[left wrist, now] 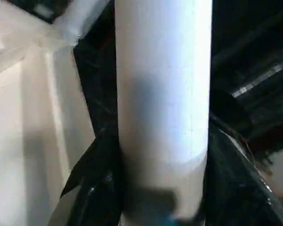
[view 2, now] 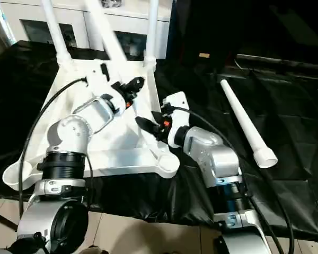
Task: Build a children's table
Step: Pick table leg
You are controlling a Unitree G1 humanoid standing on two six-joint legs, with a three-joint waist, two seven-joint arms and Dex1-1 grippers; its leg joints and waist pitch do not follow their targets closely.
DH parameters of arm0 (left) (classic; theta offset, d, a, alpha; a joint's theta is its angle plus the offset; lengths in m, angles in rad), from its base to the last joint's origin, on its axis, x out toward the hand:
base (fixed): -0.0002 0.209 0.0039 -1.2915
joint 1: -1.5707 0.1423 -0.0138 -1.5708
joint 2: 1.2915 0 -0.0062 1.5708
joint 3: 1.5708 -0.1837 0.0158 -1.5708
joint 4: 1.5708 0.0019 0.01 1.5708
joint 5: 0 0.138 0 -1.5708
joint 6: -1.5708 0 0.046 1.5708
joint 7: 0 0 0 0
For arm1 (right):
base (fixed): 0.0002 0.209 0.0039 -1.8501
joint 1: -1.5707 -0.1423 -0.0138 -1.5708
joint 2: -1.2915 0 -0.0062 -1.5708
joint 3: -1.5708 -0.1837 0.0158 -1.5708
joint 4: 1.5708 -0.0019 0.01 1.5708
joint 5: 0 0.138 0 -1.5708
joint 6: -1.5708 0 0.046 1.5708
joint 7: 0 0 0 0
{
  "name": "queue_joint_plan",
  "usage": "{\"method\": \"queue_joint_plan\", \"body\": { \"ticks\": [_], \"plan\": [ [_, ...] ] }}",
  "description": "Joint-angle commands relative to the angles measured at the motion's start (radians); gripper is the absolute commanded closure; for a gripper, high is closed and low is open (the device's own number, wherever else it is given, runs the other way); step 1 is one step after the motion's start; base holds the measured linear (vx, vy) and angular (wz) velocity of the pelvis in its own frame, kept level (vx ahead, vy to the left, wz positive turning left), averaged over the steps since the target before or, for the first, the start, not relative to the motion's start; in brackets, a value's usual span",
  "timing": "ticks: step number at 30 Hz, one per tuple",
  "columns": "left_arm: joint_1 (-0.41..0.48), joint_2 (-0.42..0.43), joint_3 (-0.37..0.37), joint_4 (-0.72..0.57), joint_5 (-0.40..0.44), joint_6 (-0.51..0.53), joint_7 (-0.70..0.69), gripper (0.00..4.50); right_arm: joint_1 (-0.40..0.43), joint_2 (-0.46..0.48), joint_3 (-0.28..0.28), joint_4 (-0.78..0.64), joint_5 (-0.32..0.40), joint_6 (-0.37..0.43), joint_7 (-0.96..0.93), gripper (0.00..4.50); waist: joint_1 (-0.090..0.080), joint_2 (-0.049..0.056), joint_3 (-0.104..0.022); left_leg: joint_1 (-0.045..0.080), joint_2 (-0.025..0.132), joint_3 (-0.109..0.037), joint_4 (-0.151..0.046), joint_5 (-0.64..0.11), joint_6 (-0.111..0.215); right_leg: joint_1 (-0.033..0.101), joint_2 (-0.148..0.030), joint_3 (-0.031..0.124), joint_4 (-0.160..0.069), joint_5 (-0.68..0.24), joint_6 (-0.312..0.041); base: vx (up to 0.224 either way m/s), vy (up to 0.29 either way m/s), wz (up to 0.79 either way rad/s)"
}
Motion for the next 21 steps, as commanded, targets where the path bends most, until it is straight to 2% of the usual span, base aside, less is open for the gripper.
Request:
{"method": "queue_joint_plan", "body": {
  "ticks": [1,4,5,6,7,8,9,10,11,13,15,16,21],
  "plan": [
    [0.018,0.048,-0.078,-0.064,0.001,0.026,-0.132,2.59,-0.034,-0.054,-0.010,0.002,0.018,0.005,0.071,1.69,0.001,-0.006,-0.084,0.016,0.018,-0.004,-0.066,-0.139,0.030,0.064,-0.072,0.043,-0.078,-0.249,-0.128,0.000,0.000,0.00],
    [0.038,0.091,-0.125,-0.101,-0.030,0.061,-0.246,2.60,-0.047,-0.113,0.006,0.027,0.026,0.010,0.167,1.44,0.000,-0.003,-0.085,0.017,0.020,-0.002,-0.064,-0.129,0.031,0.064,-0.071,0.044,-0.071,-0.208,-0.152,0.000,0.000,0.00],
    [0.038,0.091,-0.125,-0.101,-0.030,0.061,-0.246,2.60,-0.047,-0.113,0.006,0.027,0.026,0.010,0.167,1.44,0.000,-0.005,-0.084,0.016,0.019,0.000,-0.063,-0.126,0.033,0.067,-0.071,0.045,-0.070,-0.199,-0.160,0.000,0.000,0.00],
    [0.045,0.110,-0.145,-0.110,-0.042,0.066,-0.293,2.60,-0.051,-0.137,0.014,0.036,0.033,0.016,0.208,1.23,0.000,-0.003,-0.084,0.016,0.019,0.001,-0.062,-0.125,0.035,0.065,-0.071,0.046,-0.071,-0.196,-0.165,0.000,0.000,0.00],
    [0.058,0.141,-0.181,-0.129,-0.055,0.065,-0.377,2.60,-0.055,-0.174,0.028,0.048,0.051,0.030,0.280,1.23,0.001,-0.007,-0.085,0.016,0.017,0.000,-0.062,-0.129,0.040,0.068,-0.071,0.044,-0.070,-0.207,-0.169,0.000,0.000,0.00],
    [0.058,0.142,-0.182,-0.130,-0.055,0.065,-0.380,2.60,-0.055,-0.176,0.028,0.048,0.052,0.031,0.283,1.07,0.001,-0.005,-0.084,0.017,0.019,0.001,-0.062,-0.130,0.042,0.066,-0.071,0.045,-0.070,-0.209,-0.174,0.000,0.000,0.00],
    [0.063,0.153,-0.193,-0.138,-0.059,0.067,-0.406,2.60,-0.056,-0.186,0.034,0.048,0.058,0.037,0.304,1.07,0.001,-0.004,-0.083,0.017,0.019,0.002,-0.062,-0.131,0.041,0.065,-0.071,0.045,-0.072,-0.211,-0.174,0.000,0.000,0.00],
    [0.080,0.186,-0.229,-0.177,-0.090,0.083,-0.515,2.61,-0.055,-0.225,0.054,0.051,0.083,0.049,0.402,1.05,0.000,-0.004,-0.083,0.016,0.020,0.001,-0.062,-0.131,0.037,0.067,-0.071,0.045,-0.070,-0.211,-0.173,0.000,0.000,0.00],
    [0.084,0.192,-0.236,-0.187,-0.100,0.090,-0.538,2.61,-0.054,-0.233,0.059,0.050,0.088,0.052,0.424,1.05,0.001,-0.005,-0.085,0.017,0.018,0.000,-0.062,-0.134,0.040,0.069,-0.071,0.043,-0.071,-0.219,-0.174,0.000,0.000,0.00],
    [0.095,0.215,-0.263,-0.223,-0.127,0.111,-0.612,2.61,-0.047,-0.257,0.078,0.045,0.105,0.063,0.496,1.05,0.001,-0.002,-0.084,0.017,0.021,0.001,-0.061,-0.140,0.041,0.069,-0.071,0.045,-0.068,-0.212,-0.185,0.000,0.000,0.00],
    [0.098,0.220,-0.278,-0.241,-0.135,0.113,-0.641,2.61,-0.038,-0.270,0.103,0.043,0.105,0.069,0.532,1.05,0.000,-0.003,-0.082,0.017,0.021,0.001,-0.062,-0.146,0.038,0.068,-0.072,0.045,-0.070,-0.223,-0.187,0.000,0.000,0.00],
    [0.098,0.218,-0.280,-0.244,-0.138,0.113,-0.644,2.61,-0.035,-0.275,0.113,0.043,0.104,0.069,0.542,1.05,0.000,0.000,-0.082,0.017,0.022,0.000,-0.062,-0.149,0.034,0.068,-0.071,0.044,-0.072,-0.229,-0.187,0.000,0.000,0.00],
    [0.090,0.199,-0.275,-0.252,-0.168,0.118,-0.656,2.61,-0.029,-0.269,0.128,0.050,0.101,0.073,0.545,1.49,-0.001,-0.004,-0.083,0.017,0.021,-0.001,-0.061,-0.154,0.026,0.068,-0.071,0.043,-0.074,-0.260,-0.174,0.000,0.000,0.00]
  ]
}}
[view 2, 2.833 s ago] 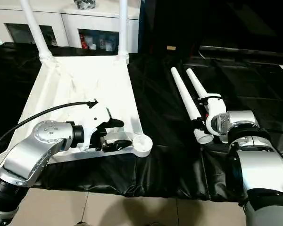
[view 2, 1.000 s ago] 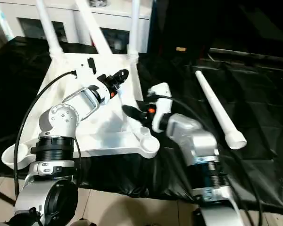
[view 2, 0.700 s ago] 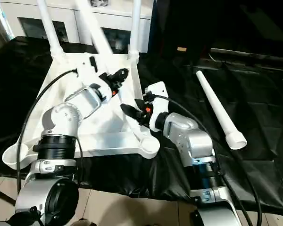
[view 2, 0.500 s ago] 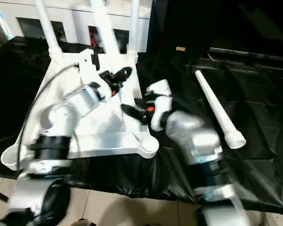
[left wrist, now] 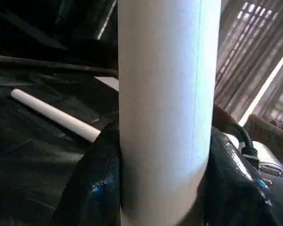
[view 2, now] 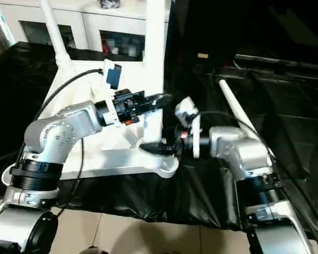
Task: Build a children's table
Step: Pick table leg
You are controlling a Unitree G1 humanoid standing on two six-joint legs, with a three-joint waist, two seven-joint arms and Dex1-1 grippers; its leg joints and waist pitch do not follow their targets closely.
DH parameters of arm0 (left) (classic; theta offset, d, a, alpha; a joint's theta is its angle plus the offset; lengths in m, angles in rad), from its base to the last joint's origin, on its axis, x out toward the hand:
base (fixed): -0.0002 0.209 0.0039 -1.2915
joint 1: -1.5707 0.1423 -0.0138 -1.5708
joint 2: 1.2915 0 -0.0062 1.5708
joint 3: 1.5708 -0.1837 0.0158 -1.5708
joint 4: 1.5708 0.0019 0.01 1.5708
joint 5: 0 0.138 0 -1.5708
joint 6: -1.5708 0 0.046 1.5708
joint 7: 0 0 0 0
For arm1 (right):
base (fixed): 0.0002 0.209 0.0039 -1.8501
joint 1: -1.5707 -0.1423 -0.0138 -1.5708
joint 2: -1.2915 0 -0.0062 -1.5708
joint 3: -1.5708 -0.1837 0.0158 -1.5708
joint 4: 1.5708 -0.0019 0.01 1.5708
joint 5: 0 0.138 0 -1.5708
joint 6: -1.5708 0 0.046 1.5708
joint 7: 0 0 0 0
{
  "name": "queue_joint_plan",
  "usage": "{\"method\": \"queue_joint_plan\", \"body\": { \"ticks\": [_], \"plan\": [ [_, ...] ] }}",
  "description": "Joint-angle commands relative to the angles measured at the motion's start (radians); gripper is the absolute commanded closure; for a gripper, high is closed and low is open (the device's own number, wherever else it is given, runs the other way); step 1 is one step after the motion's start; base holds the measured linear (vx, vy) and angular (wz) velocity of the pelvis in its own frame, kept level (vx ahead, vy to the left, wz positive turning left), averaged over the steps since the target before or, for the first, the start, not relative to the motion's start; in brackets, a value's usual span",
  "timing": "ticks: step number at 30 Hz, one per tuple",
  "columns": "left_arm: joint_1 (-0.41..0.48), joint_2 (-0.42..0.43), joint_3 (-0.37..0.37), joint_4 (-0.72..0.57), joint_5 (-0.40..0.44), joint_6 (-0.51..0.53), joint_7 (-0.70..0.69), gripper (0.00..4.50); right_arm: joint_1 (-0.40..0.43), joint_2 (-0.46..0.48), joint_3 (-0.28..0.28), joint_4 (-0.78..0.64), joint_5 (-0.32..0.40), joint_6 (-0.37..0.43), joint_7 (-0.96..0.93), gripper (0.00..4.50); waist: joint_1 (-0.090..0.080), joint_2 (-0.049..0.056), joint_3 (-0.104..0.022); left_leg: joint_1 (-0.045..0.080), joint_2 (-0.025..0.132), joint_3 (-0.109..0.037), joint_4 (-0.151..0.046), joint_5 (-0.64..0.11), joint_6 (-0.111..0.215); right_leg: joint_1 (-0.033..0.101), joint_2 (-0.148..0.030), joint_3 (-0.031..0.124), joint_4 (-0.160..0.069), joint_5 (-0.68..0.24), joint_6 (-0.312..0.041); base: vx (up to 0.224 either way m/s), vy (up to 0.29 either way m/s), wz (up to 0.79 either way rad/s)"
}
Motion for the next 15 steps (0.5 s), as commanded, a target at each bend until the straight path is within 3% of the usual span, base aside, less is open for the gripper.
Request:
{"method": "queue_joint_plan", "body": {
  "ticks": [1,10,12,14,15],
  "plan": [
    [-0.012,-0.010,-0.002,-0.035,-0.036,0.009,-0.022,2.61,0.003,-0.007,0.003,0.006,-0.004,0.017,-0.008,1.60,0.001,-0.005,-0.083,0.015,0.020,-0.001,-0.062,-0.153,0.026,0.066,-0.070,0.043,-0.075,-0.260,-0.171,0.000,0.000,0.00],
    [-0.002,-0.002,-0.004,-0.039,-0.040,0.005,-0.036,2.62,-0.004,0.005,0.002,0.008,0.006,0.020,-0.014,2.40,0.002,-0.005,-0.084,0.016,0.020,0.000,-0.061,-0.132,0.032,0.065,-0.069,0.043,-0.072,-0.231,-0.178,0.000,0.000,0.00],
    [-0.010,-0.012,0.015,-0.019,-0.047,0.023,-0.003,2.06,0.002,0.017,-0.005,-0.006,0.008,0.018,-0.039,2.45,0.001,-0.004,-0.084,0.015,0.020,-0.001,-0.061,-0.136,0.028,0.065,-0.069,0.043,-0.072,-0.236,-0.177,0.000,0.000,0.00],
    [-0.015,-0.027,0.028,-0.002,-0.029,0.010,0.046,1.89,0.008,0.044,-0.022,-0.026,0.004,0.004,-0.098,2.48,0.000,-0.001,-0.084,0.016,0.021,-0.001,-0.061,-0.134,0.018,0.064,-0.070,0.043,-0.071,-0.234,-0.179,0.000,0.000,0.00],
    [-0.017,-0.048,0.027,0.008,0.024,-0.018,0.134,1.82,0.011,0.080,-0.044,-0.048,-0.006,-0.006,-0.178,2.51,-0.001,-0.001,-0.084,0.016,0.021,-0.002,-0.062,-0.134,0.016,0.064,-0.070,0.043,-0.072,-0.232,-0.179,0.000,0.000,0.00]
  ]
}}
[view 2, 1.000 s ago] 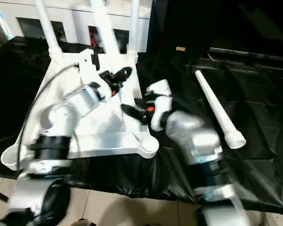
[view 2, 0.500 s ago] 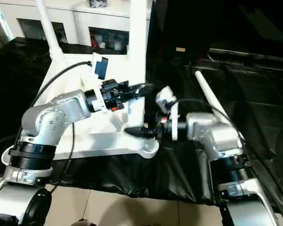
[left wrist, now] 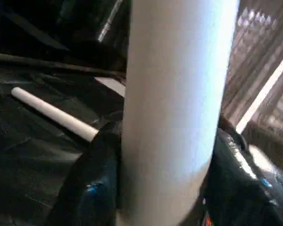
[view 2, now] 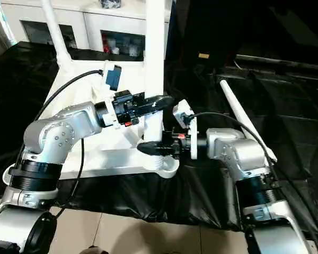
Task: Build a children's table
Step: Pick table leg
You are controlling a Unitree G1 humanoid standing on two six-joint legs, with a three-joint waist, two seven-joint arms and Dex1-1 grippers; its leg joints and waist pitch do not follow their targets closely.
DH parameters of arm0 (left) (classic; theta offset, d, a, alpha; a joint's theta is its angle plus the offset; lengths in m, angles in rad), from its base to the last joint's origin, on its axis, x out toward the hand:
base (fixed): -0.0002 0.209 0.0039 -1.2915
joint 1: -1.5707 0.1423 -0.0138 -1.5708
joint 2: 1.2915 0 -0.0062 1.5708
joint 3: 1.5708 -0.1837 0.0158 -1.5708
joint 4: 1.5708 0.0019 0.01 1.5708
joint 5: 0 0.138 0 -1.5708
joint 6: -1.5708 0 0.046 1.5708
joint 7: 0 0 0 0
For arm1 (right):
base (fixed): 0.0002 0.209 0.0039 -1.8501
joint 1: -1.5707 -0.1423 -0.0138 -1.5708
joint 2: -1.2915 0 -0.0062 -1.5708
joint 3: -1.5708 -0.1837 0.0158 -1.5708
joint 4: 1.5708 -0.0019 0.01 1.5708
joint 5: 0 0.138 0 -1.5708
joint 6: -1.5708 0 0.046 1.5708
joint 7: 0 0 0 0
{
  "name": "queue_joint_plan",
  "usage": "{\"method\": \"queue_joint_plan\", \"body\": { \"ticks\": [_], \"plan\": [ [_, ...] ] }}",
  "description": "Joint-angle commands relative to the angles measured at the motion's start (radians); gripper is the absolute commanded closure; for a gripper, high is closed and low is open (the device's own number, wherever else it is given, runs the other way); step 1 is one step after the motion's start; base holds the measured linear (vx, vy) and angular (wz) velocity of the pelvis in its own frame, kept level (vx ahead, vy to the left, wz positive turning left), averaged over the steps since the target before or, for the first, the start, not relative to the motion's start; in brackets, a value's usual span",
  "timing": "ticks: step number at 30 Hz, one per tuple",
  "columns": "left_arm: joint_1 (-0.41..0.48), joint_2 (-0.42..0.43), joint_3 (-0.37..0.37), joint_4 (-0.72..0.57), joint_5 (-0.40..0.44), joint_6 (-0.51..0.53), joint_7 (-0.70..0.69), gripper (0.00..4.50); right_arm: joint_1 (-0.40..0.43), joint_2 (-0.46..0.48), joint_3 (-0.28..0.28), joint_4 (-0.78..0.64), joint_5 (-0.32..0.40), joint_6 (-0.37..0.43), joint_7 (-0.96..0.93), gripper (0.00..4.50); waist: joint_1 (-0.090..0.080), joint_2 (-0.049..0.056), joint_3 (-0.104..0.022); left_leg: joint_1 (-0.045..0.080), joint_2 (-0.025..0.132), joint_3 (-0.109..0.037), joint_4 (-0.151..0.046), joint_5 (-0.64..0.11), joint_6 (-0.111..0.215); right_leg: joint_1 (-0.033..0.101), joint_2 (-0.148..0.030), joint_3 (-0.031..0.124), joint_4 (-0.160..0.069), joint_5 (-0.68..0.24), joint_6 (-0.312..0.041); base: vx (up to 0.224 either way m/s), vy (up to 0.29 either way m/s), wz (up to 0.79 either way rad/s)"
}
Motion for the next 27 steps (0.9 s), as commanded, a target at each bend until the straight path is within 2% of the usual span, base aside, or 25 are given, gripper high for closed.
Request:
{"method": "queue_joint_plan", "body": {
  "ticks": [1,2,3,4,5,6,7,9,12,19,23,25,27],
  "plan": [
    [-0.021,-0.021,0.001,0.003,0.029,-0.019,0.075,1.70,0.003,0.020,-0.020,-0.035,-0.011,-0.019,-0.074,2.52,-0.003,-0.004,-0.085,0.016,0.021,-0.002,-0.062,-0.137,0.012,0.064,-0.069,0.043,-0.071,-0.229,-0.175,0.000,0.000,0.00],
    [-0.023,-0.029,0.003,0.006,0.044,-0.024,0.105,1.50,0.003,0.031,-0.026,-0.041,-0.015,-0.021,-0.099,2.53,-0.003,-0.004,-0.086,0.015,0.021,-0.002,-0.062,-0.137,0.013,0.066,-0.069,0.043,-0.072,-0.235,-0.169,0.000,0.000,0.00],
    [-0.031,-0.055,0.015,0.023,0.067,-0.021,0.185,1.47,0.006,0.054,-0.033,-0.053,-0.021,-0.022,-0.140,2.53,-0.003,-0.010,-0.085,0.015,0.020,-0.001,-0.062,-0.136,0.013,0.065,-0.069,0.043,-0.073,-0.236,-0.167,0.000,0.000,0.00],
    [-0.040,-0.081,0.033,0.040,0.082,-0.016,0.258,1.42,0.009,0.076,-0.036,-0.064,-0.027,-0.024,-0.177,2.53,-0.003,-0.006,-0.084,0.016,0.020,-0.001,-0.062,-0.135,0.010,0.063,-0.068,0.045,-0.072,-0.238,-0.162,0.000,0.000,0.00],
    [-0.044,-0.090,0.041,0.047,0.086,-0.014,0.282,1.42,0.010,0.084,-0.037,-0.067,-0.030,-0.026,-0.191,2.53,-0.001,-0.007,-0.086,0.017,0.019,-0.002,-0.061,-0.134,0.010,0.066,-0.069,0.043,-0.074,-0.245,-0.156,0.000,0.000,0.00],
    [-0.048,-0.108,0.057,0.058,0.102,-0.034,0.336,1.39,0.012,0.100,-0.035,-0.068,-0.040,-0.028,-0.220,2.54,-0.001,-0.013,-0.085,0.014,0.019,0.000,-0.062,-0.134,0.012,0.066,-0.069,0.043,-0.075,-0.250,-0.152,0.000,0.000,0.00],
    [-0.053,-0.122,0.071,0.069,0.118,-0.046,0.388,1.37,0.013,0.116,-0.034,-0.069,-0.051,-0.035,-0.249,2.54,0.000,-0.009,-0.086,0.013,0.018,-0.002,-0.062,-0.127,0.012,0.066,-0.069,0.043,-0.074,-0.245,-0.146,0.000,0.000,0.00],
    [-0.059,-0.150,0.096,0.081,0.149,-0.081,0.486,1.37,0.014,0.148,-0.037,-0.066,-0.064,-0.039,-0.305,2.54,-0.003,-0.010,-0.085,0.013,0.017,-0.001,-0.062,-0.129,0.015,0.064,-0.067,0.043,-0.077,-0.246,-0.136,0.000,0.000,0.00],
    [-0.059,-0.166,0.102,0.078,0.178,-0.115,0.554,1.66,0.015,0.170,-0.043,-0.068,-0.068,-0.040,-0.353,2.54,-0.002,-0.013,-0.087,0.010,0.016,-0.003,-0.062,-0.118,0.019,0.068,-0.068,0.042,-0.076,-0.242,-0.124,0.000,0.000,0.00],
    [-0.049,-0.176,0.081,0.061,0.206,-0.138,0.568,2.23,0.020,0.180,-0.041,-0.090,-0.078,-0.033,-0.383,2.56,0.001,-0.006,-0.085,0.014,0.018,-0.002,-0.063,-0.126,0.021,0.062,-0.068,0.043,-0.077,-0.236,-0.131,0.000,0.000,0.00],
    [-0.041,-0.180,0.069,0.047,0.189,-0.139,0.540,2.46,0.023,0.169,-0.038,-0.102,-0.065,-0.024,-0.368,2.56,0.001,-0.008,-0.084,0.013,0.017,-0.002,-0.064,-0.138,0.016,0.064,-0.069,0.043,-0.079,-0.253,-0.124,0.000,0.000,0.00],
    [-0.036,-0.171,0.051,0.038,0.184,-0.139,0.505,2.57,0.019,0.158,-0.045,-0.103,-0.042,-0.003,-0.343,1.86,0.001,-0.009,-0.085,0.011,0.017,-0.003,-0.063,-0.129,0.018,0.065,-0.069,0.043,-0.077,-0.240,-0.124,0.000,0.000,0.00],
    [-0.026,-0.150,0.019,0.022,0.175,-0.132,0.437,2.61,0.007,0.128,-0.053,-0.097,-0.017,0.019,-0.295,1.80,0.001,-0.009,-0.084,0.013,0.016,-0.001,-0.063,-0.135,0.025,0.064,-0.068,0.043,-0.080,-0.251,-0.122,0.000,0.000,0.00]
  ]
}}
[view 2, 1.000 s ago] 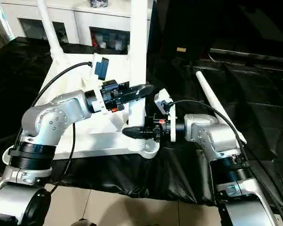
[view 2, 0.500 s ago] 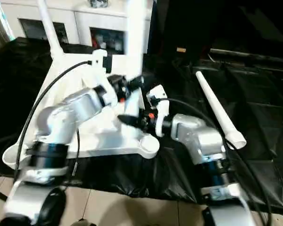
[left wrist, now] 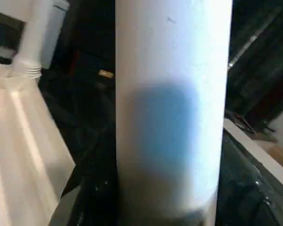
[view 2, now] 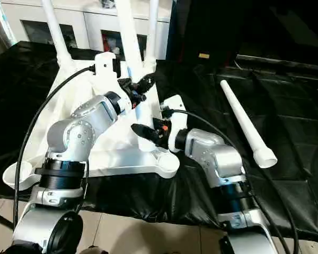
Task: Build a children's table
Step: Pick table leg
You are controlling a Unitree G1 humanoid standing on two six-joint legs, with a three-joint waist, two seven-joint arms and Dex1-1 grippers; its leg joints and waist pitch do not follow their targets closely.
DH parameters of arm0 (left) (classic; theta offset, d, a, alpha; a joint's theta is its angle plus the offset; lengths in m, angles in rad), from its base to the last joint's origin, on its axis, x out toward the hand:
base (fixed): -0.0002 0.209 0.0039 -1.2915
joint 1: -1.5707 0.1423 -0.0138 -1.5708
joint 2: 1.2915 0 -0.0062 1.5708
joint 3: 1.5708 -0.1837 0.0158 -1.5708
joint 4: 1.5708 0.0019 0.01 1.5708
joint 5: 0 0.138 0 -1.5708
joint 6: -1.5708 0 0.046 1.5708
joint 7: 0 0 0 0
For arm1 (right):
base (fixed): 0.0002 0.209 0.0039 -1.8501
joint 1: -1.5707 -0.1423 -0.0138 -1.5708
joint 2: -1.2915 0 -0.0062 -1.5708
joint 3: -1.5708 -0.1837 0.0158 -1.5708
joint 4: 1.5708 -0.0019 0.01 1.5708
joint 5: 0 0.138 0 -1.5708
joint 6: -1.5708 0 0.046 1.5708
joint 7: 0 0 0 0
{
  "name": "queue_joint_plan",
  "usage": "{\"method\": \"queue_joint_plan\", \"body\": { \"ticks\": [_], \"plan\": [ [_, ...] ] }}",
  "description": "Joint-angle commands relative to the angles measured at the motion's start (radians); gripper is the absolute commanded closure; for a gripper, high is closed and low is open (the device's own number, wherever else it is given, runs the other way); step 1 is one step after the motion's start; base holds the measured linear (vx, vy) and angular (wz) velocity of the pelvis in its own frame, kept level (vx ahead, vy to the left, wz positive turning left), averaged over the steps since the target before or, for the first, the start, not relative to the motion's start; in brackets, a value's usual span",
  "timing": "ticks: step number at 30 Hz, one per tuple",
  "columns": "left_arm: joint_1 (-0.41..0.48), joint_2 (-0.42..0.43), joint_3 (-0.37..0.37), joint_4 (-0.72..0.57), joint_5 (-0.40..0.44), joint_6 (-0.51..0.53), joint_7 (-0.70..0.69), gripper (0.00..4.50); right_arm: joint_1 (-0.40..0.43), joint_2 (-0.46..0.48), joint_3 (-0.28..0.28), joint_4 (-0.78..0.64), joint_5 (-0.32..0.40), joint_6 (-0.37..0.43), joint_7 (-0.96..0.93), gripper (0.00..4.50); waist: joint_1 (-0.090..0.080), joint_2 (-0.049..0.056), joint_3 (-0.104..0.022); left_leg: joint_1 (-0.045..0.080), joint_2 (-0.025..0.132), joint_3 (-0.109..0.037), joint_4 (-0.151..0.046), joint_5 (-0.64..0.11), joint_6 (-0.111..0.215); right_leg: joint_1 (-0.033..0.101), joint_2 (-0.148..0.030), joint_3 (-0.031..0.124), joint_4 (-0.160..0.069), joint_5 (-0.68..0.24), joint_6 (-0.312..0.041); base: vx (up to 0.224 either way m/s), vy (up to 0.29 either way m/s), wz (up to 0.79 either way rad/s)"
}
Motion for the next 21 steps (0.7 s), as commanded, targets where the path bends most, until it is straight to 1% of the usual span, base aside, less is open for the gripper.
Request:
{"method": "queue_joint_plan", "body": {
  "ticks": [1,2,3,4,5,7,9,10,11,13,14,15,17,18,21],
  "plan": [
    [0.021,0.025,-0.063,-0.038,-0.014,0.010,-0.105,2.61,-0.033,-0.041,-0.003,-0.037,0.049,0.027,0.093,1.80,0.002,-0.006,-0.085,0.013,0.017,-0.001,-0.062,-0.134,0.029,0.067,-0.070,0.044,-0.078,-0.248,-0.125,0.000,0.000,0.00],
    [0.027,0.034,-0.074,-0.046,-0.019,0.016,-0.129,2.62,-0.037,-0.053,-0.004,-0.034,0.051,0.032,0.107,1.52,0.002,-0.006,-0.085,0.014,0.019,-0.002,-0.062,-0.128,0.031,0.066,-0.070,0.044,-0.075,-0.236,-0.131,0.000,0.000,0.00],
    [0.031,0.041,-0.084,-0.051,-0.022,0.021,-0.150,2.62,-0.041,-0.067,-0.001,-0.028,0.053,0.036,0.127,1.52,0.001,-0.005,-0.085,0.014,0.019,-0.002,-0.061,-0.125,0.032,0.065,-0.069,0.043,-0.074,-0.231,-0.134,0.000,0.000,0.00],
    [0.032,0.050,-0.092,-0.053,-0.025,0.029,-0.169,2.62,-0.048,-0.089,0.007,-0.016,0.044,0.028,0.152,1.42,-0.001,-0.008,-0.084,0.013,0.018,0.000,-0.061,-0.125,0.032,0.065,-0.067,0.044,-0.074,-0.225,-0.138,0.000,0.000,0.00],
    [0.032,0.055,-0.095,-0.051,-0.027,0.032,-0.178,2.62,-0.052,-0.099,0.010,-0.008,0.039,0.023,0.162,1.34,0.000,-0.010,-0.085,0.014,0.018,0.000,-0.060,-0.129,0.031,0.066,-0.069,0.043,-0.073,-0.236,-0.141,0.000,0.000,0.00],
    [0.034,0.079,-0.115,-0.055,-0.030,0.038,-0.225,2.62,-0.064,-0.137,0.025,0.013,0.034,0.029,0.208,1.13,0.001,-0.009,-0.084,0.015,0.018,0.000,-0.060,-0.134,0.032,0.065,-0.070,0.044,-0.076,-0.254,-0.140,0.000,0.000,0.00],
    [0.032,0.097,-0.120,-0.062,-0.039,0.047,-0.254,2.62,-0.075,-0.178,0.047,0.027,0.035,0.035,0.275,1.08,0.000,-0.010,-0.083,0.015,0.019,0.000,-0.060,-0.138,0.029,0.065,-0.070,0.043,-0.076,-0.263,-0.140,0.000,0.000,0.00],
    [0.030,0.102,-0.119,-0.062,-0.043,0.050,-0.264,2.62,-0.079,-0.190,0.054,0.032,0.036,0.035,0.295,1.06,0.001,-0.014,-0.084,0.014,0.019,0.000,-0.059,-0.132,0.031,0.067,-0.070,0.044,-0.074,-0.258,-0.139,0.000,0.000,0.00],
    [0.029,0.106,-0.117,-0.071,-0.060,0.064,-0.279,2.62,-0.087,-0.201,0.063,0.042,0.035,0.034,0.315,1.06,0.001,-0.013,-0.084,0.014,0.019,0.000,-0.058,-0.129,0.032,0.067,-0.070,0.043,-0.074,-0.255,-0.142,0.000,0.000,0.00],
    [0.030,0.105,-0.113,-0.085,-0.079,0.078,-0.296,2.62,-0.097,-0.210,0.075,0.059,0.030,0.037,0.331,1.06,0.000,-0.014,-0.084,0.012,0.018,0.001,-0.057,-0.120,0.035,0.068,-0.070,0.043,-0.071,-0.247,-0.148,0.000,0.000,0.00],
    [0.030,0.105,-0.113,-0.085,-0.080,0.078,-0.296,2.62,-0.097,-0.210,0.076,0.060,0.030,0.037,0.332,1.06,-0.001,-0.017,-0.085,0.012,0.018,0.001,-0.056,-0.115,0.038,0.067,-0.070,0.043,-0.070,-0.239,-0.156,0.000,0.000,0.00],
    [0.029,0.099,-0.109,-0.093,-0.093,0.084,-0.304,2.62,-0.105,-0.214,0.085,0.073,0.024,0.045,0.339,1.06,-0.001,-0.018,-0.085,0.012,0.018,0.002,-0.055,-0.114,0.040,0.067,-0.070,0.043,-0.071,-0.241,-0.159,0.000,0.000,0.00],
    [0.030,0.093,-0.105,-0.102,-0.105,0.087,-0.310,2.63,-0.109,-0.213,0.088,0.082,0.023,0.052,0.343,1.06,0.000,-0.017,-0.085,0.012,0.019,0.001,-0.055,-0.106,0.043,0.067,-0.070,0.043,-0.069,-0.234,-0.168,0.000,0.000,0.00],
    [0.030,0.094,-0.112,-0.111,-0.116,0.088,-0.326,2.64,-0.114,-0.207,0.083,0.096,0.030,0.056,0.350,1.06,0.000,-0.019,-0.085,0.012,0.019,0.002,-0.055,-0.107,0.044,0.066,-0.070,0.043,-0.070,-0.234,-0.168,0.000,0.000,0.00],
    [0.033,0.091,-0.113,-0.117,-0.126,0.096,-0.339,2.64,-0.118,-0.202,0.076,0.111,0.047,0.063,0.365,1.06,0.001,-0.016,-0.085,0.013,0.019,0.001,-0.055,-0.113,0.043,0.066,-0.070,0.042,-0.071,-0.245,-0.163,0.000,0.000,0.00]
  ]
}}
